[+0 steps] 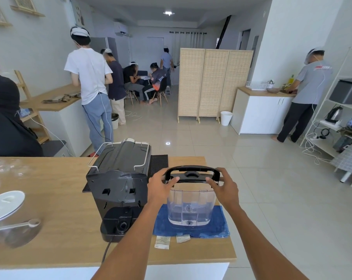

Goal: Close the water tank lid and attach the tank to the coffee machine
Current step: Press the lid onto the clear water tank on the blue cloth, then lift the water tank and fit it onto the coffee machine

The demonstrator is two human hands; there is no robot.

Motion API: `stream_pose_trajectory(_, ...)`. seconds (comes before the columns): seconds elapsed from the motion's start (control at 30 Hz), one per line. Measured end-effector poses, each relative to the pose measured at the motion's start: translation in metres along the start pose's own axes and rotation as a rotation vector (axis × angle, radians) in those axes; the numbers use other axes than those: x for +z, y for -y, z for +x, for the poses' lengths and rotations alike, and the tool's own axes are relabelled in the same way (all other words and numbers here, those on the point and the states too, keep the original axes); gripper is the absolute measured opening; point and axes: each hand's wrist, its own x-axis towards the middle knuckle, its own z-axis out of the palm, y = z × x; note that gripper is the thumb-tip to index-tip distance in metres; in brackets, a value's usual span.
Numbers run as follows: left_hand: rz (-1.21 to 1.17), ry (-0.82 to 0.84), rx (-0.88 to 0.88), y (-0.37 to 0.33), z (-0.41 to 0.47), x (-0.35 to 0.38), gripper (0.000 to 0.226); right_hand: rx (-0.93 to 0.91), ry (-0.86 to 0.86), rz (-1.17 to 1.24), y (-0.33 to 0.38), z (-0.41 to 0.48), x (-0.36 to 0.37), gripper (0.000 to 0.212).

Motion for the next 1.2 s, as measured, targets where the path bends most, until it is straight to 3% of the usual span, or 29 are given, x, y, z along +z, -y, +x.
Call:
stream_pose_trajectory(0.2,-0.008,-0.023,-0.078,-0.010,-0.005,-0.002,0.040,0.020,-0.013,0.000,0.007,-0.005,0.001,0.032)
stream_pose_trajectory(0.33,-0.088,-0.053,-0.277,-0.014,0.006,0.001,0.051,0.211,-0.001,0.100,0.021,0.006,0.002,0.050)
stream_pose_trajectory(0.43,-0.107,-0.106,-0.365,-0.022,0.010,0.000,0.042,0.256,-0.006,0.140,0.024,0.011,0.004,0.050)
stream_pose_trajectory(0.53,-0.131,-0.070,-0.424,-0.022,0.015,-0.001,0.061,0.272,-0.015,0.155,0.023,0.013,0.002,0.056)
stream_pose_trajectory(0.63,-0.161,0.073,-0.410,-0.015,0.014,-0.001,0.031,0.243,0.096,0.126,0.023,0.014,-0.002,0.057)
stream_pose_trajectory(0.73,-0.185,0.204,-0.350,-0.006,0.011,0.000,0.053,0.171,0.208,0.079,0.020,0.009,-0.007,0.063)
stream_pose_trajectory(0.83,-0.210,0.244,-0.301,0.001,0.005,0.001,0.057,0.126,0.240,0.082,0.020,0.001,-0.010,0.061)
stream_pose_trajectory(1.0,-0.212,0.283,-0.275,0.003,0.002,-0.001,0.040,0.078,0.264,0.039,0.016,-0.008,-0.013,0.062)
stream_pose_trajectory(1.2,0.042,0.368,-0.172,-0.006,-0.016,0.002,0.060,0.010,0.342,-0.176,-0.006,-0.013,0.003,0.077)
